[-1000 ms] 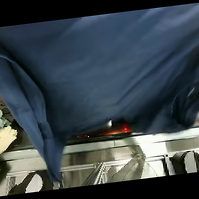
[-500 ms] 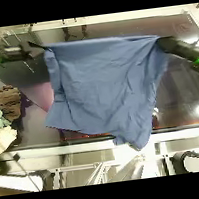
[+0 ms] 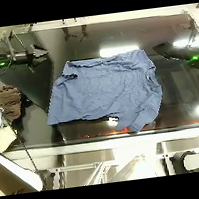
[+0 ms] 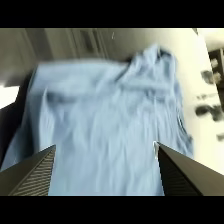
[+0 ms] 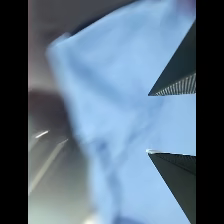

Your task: Fold the shirts.

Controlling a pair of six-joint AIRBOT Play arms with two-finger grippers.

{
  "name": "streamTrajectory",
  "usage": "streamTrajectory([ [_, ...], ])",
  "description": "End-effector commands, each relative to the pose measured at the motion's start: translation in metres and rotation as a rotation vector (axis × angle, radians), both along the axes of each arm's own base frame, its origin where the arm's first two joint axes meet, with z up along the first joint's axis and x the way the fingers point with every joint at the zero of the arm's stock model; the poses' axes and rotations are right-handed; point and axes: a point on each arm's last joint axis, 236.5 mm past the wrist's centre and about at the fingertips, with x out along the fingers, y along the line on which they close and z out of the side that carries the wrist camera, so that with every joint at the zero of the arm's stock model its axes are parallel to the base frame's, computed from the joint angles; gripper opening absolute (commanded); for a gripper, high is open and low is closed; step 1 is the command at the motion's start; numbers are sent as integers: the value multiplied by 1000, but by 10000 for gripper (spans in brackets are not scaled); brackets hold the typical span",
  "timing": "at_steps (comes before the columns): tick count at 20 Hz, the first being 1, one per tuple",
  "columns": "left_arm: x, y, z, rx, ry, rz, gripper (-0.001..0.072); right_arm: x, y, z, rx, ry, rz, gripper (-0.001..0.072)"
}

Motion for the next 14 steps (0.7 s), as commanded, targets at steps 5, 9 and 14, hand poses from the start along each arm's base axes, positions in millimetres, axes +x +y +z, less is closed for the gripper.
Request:
streamTrajectory([
  [5,-172,74,-105,189,677,-18,686,-165,-68,-63,83,537,-191,391],
  [9,-228,84,-140,243,771,18,634,-201,-50,-75,79,544,-246,393],
  [14,-227,80,-147,254,755,19,627,-208,-43,-66,75,530,-232,393],
])
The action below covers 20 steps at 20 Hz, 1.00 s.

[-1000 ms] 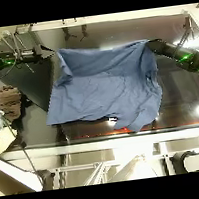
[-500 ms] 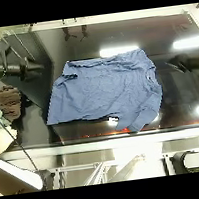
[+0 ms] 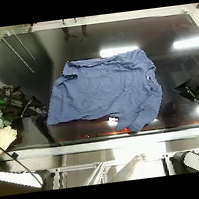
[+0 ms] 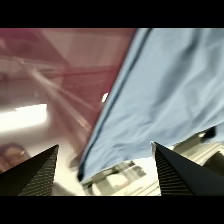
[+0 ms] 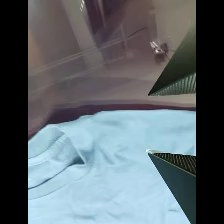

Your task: Fold the shirts.

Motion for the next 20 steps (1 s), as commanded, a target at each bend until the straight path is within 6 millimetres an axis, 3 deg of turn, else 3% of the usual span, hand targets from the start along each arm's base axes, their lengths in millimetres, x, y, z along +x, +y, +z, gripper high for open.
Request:
streamTrajectory([
  [1,-7,-3,-10,34,3,-24,627,-9,5,2,1,6,-1,392],
  [5,-9,-35,-24,27,27,-126,617,-10,6,2,6,8,3,393],
  [6,-13,-43,-27,15,46,-148,556,-11,8,2,10,11,8,392],
  [13,-16,-81,-33,8,29,-280,550,-17,14,3,30,27,33,393],
  [14,-17,-85,-34,8,28,-291,366,-20,15,1,30,41,41,393],
  [15,-18,-87,-36,5,22,-312,92,-26,13,-3,19,75,41,394],
  [16,-18,-87,-36,3,16,-318,21,-36,7,-11,-4,128,33,417],
  [17,-18,-87,-36,1,9,-325,21,-48,1,-21,-30,198,16,554],
  [18,-17,-87,-36,1,9,-324,21,-61,-1,-31,-39,262,-7,603],
  [20,-17,-85,-35,-1,8,-315,21,-74,14,-45,26,309,-35,603],
])
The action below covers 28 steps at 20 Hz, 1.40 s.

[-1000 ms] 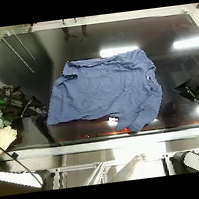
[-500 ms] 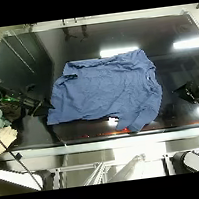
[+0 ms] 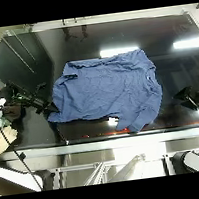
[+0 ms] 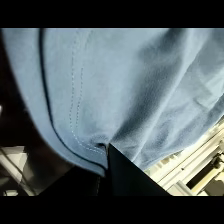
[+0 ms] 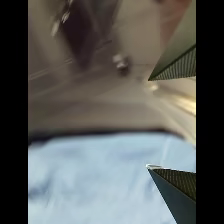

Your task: Fold the shirts.

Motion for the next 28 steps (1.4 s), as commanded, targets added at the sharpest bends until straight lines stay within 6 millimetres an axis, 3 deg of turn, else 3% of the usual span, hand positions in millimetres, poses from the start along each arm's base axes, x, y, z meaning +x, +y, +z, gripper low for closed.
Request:
streamTrajectory([
  [1,1,0,0,-4,-9,-8,21,-26,20,-25,77,108,-60,602],
  [3,1,0,0,-5,-9,-8,21,-28,49,-32,191,81,-84,602],
  [7,-1,-1,1,-9,-3,-12,21,-29,88,-51,280,72,-89,600],
  [11,-4,-2,3,-16,9,-18,22,-4,132,-55,356,18,-46,570],
  [12,-4,-2,3,-18,11,-18,22,4,142,-53,381,-14,-34,486],
  [14,2,-12,12,-73,1,12,21,17,155,-36,448,-98,-15,170],
  [15,8,-19,23,-131,-31,30,21,23,159,-22,489,-152,-1,57],
  [17,20,-32,60,-260,-114,46,20,30,164,22,578,-286,59,21],
  [18,24,-35,87,-330,-171,50,20,34,162,55,627,-386,84,21],
  [19,27,-38,118,-414,-244,47,20,39,157,94,668,-516,98,21],
  [21,34,-43,207,-632,-473,54,20,37,138,201,737,-886,125,21],
  [23,22,-43,315,-835,-786,33,20,12,119,300,699,-1246,163,21],
  [26,-25,-46,402,-692,-1104,-103,20,-48,127,408,469,-1640,291,22],
  [28,-57,-55,459,-551,-1343,-171,20,-78,144,453,259,-1794,342,22],
])
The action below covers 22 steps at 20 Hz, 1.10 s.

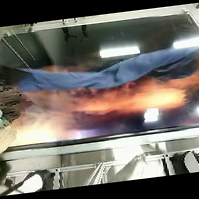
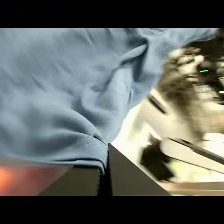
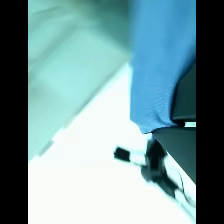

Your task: Fold the shirts.

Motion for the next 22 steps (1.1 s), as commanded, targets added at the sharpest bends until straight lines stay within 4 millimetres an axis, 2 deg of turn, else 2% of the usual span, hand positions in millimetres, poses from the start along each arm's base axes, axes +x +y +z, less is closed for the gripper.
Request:
streamTrajectory([
  [1,-65,-19,116,110,-463,98,21,-72,32,100,-190,-396,-170,21],
  [3,-86,-24,157,192,-638,202,21,-81,39,125,-262,-498,-286,21],
  [5,-92,-19,180,264,-722,288,20,-79,31,142,-295,-560,-405,21],
  [7,-78,1,186,286,-709,341,21,-62,10,149,-348,-573,-550,21],
  [8,-65,14,183,261,-652,357,21,-48,-7,146,-366,-533,-614,21],
  [9,-49,26,172,220,-569,356,20,-29,-23,134,-390,-470,-641,21],
  [10,-34,34,156,183,-483,313,21,-12,-33,119,-405,-411,-623,21],
  [12,-3,35,113,93,-301,181,20,27,-40,81,-395,-294,-500,21],
  [14,39,29,54,43,-118,123,20,80,-31,29,-391,-161,-368,21],
  [16,78,23,-23,76,40,125,20,140,-5,-39,-390,-11,-261,21],
  [18,109,22,-90,75,167,148,20,195,7,-120,-379,180,-231,21],
  [20,133,30,-149,43,292,182,20,227,4,-188,-317,343,-216,20],
  [22,151,45,-203,12,407,228,20,246,-9,-250,-208,522,-210,21],
])
